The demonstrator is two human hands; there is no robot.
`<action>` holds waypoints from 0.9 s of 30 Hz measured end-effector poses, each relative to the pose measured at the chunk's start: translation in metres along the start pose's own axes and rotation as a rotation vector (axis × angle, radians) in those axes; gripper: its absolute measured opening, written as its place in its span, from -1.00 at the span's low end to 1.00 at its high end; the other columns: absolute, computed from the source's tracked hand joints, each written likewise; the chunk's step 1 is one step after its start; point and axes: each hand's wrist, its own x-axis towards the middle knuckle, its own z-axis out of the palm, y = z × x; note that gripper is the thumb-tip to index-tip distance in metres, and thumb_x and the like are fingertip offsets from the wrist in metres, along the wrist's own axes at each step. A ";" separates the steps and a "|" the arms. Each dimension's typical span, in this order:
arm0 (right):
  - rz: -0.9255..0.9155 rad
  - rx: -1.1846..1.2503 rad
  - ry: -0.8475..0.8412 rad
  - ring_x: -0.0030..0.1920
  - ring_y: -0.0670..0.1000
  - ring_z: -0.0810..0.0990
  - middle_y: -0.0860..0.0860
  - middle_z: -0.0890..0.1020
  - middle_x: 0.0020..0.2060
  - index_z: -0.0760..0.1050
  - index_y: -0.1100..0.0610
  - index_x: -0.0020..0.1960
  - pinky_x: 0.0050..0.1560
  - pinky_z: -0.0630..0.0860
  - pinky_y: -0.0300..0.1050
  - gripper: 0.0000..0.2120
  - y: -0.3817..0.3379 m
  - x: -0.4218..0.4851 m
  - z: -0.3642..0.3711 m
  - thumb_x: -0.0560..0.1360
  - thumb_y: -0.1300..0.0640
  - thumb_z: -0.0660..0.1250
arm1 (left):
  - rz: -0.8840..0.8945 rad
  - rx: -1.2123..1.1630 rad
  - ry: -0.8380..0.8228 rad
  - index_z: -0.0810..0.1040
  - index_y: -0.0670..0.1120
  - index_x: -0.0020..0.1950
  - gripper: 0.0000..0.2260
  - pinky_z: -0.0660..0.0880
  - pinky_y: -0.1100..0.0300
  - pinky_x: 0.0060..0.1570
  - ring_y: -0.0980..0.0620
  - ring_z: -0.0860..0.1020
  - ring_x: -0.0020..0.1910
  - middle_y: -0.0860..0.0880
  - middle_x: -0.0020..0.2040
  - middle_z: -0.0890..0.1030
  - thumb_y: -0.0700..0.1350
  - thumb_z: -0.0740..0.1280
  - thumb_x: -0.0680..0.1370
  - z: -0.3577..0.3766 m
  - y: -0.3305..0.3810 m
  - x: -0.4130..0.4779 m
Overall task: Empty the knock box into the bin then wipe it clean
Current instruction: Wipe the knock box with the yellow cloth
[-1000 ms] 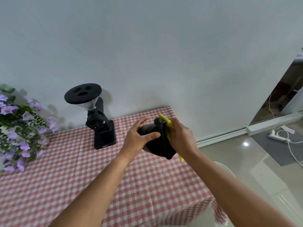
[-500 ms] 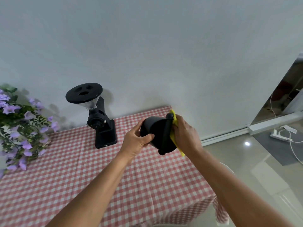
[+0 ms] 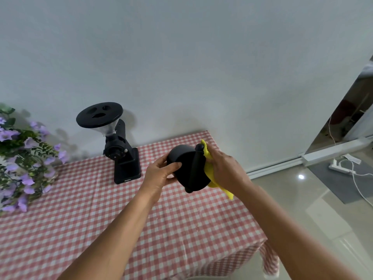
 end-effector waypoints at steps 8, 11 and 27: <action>-0.049 0.238 0.328 0.17 0.12 0.62 0.05 0.59 0.28 0.53 0.07 0.35 0.06 0.59 -0.01 -0.61 -0.032 -0.013 -0.002 0.55 0.17 0.19 | -0.016 -0.057 0.162 0.64 0.01 0.17 -0.63 0.67 0.07 -0.17 -0.03 0.73 -0.08 -0.09 0.07 0.73 -0.12 0.59 0.40 0.022 -0.002 -0.001; -0.041 0.057 0.202 0.12 0.26 0.61 0.10 0.44 0.40 0.52 0.03 0.36 -0.11 0.64 0.15 -0.60 -0.037 -0.018 0.012 0.54 0.27 0.32 | -0.045 -0.067 0.224 0.63 -0.04 0.23 -0.58 0.68 0.07 -0.18 -0.02 0.74 -0.11 -0.10 0.04 0.73 -0.09 0.59 0.39 0.034 -0.005 -0.002; -0.102 -0.341 -0.072 -0.06 0.20 0.60 0.15 0.32 0.39 0.33 -0.03 0.48 -0.19 0.53 0.00 -0.44 -0.044 -0.014 -0.002 0.52 0.24 0.36 | 0.011 -0.026 0.277 0.61 0.13 0.00 -0.71 0.66 0.12 -0.28 0.00 0.74 -0.14 -0.01 -0.06 0.73 -0.13 0.59 0.39 0.028 0.002 -0.004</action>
